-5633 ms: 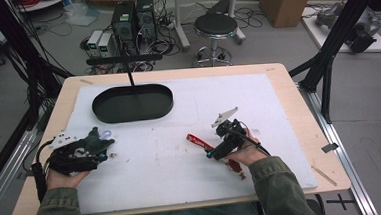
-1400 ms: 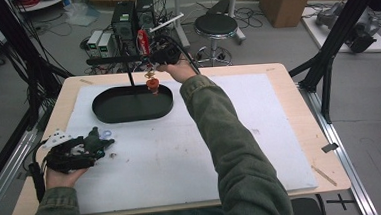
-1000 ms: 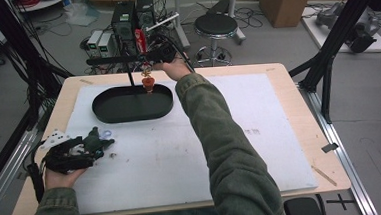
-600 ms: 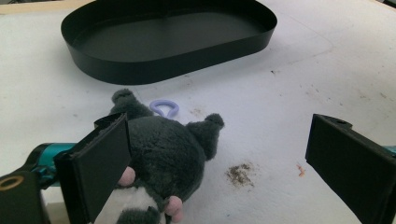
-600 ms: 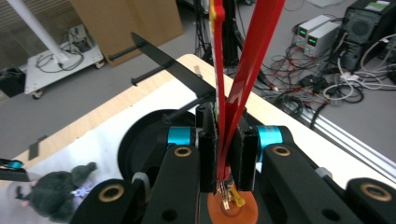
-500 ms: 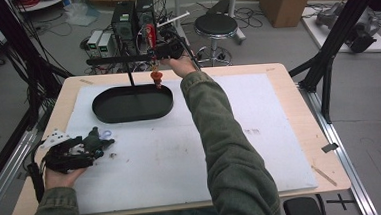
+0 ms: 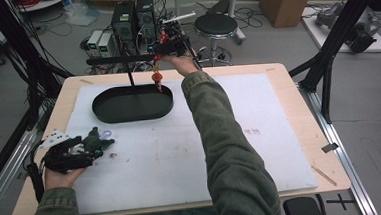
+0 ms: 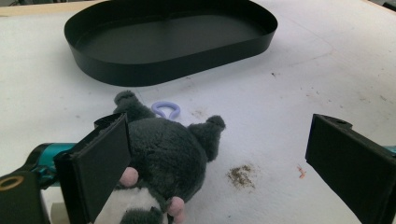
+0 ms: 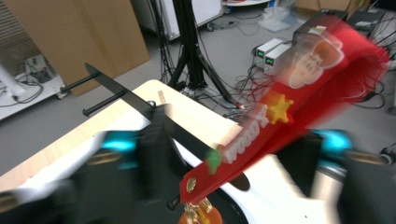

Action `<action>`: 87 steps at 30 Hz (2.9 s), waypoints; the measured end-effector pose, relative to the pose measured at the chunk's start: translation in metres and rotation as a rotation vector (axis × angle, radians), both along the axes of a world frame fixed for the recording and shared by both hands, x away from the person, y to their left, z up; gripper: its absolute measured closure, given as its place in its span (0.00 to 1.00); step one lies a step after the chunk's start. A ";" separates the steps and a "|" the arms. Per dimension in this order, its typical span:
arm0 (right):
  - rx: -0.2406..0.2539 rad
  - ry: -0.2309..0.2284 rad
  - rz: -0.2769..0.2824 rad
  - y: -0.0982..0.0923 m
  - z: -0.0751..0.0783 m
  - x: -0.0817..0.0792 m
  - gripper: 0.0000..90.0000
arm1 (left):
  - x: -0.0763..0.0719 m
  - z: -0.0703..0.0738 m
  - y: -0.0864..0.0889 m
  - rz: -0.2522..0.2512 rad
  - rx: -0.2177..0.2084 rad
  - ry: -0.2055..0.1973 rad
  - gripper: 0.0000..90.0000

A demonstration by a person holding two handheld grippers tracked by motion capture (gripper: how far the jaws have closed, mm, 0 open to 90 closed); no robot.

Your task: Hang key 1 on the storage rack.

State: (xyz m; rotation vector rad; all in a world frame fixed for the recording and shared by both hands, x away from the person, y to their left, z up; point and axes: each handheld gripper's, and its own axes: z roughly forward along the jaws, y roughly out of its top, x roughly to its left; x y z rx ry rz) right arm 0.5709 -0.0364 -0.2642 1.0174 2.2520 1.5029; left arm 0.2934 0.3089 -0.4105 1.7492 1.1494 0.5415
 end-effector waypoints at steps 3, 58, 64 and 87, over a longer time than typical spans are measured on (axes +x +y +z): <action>0.002 0.010 -0.030 -0.004 0.002 0.000 0.09 | 0.001 0.000 -0.001 0.002 -0.001 -0.002 0.08; -0.069 0.014 -0.055 -0.140 -0.023 -0.093 0.01 | 0.001 0.005 0.004 0.013 -0.114 -0.030 0.08; -0.072 0.003 -0.064 -0.158 -0.036 -0.108 0.01 | 0.001 0.005 0.003 0.010 -0.095 -0.025 0.08; -0.136 -0.046 -0.116 -0.205 -0.084 -0.176 0.01 | -0.001 0.004 0.003 0.011 -0.083 -0.018 0.08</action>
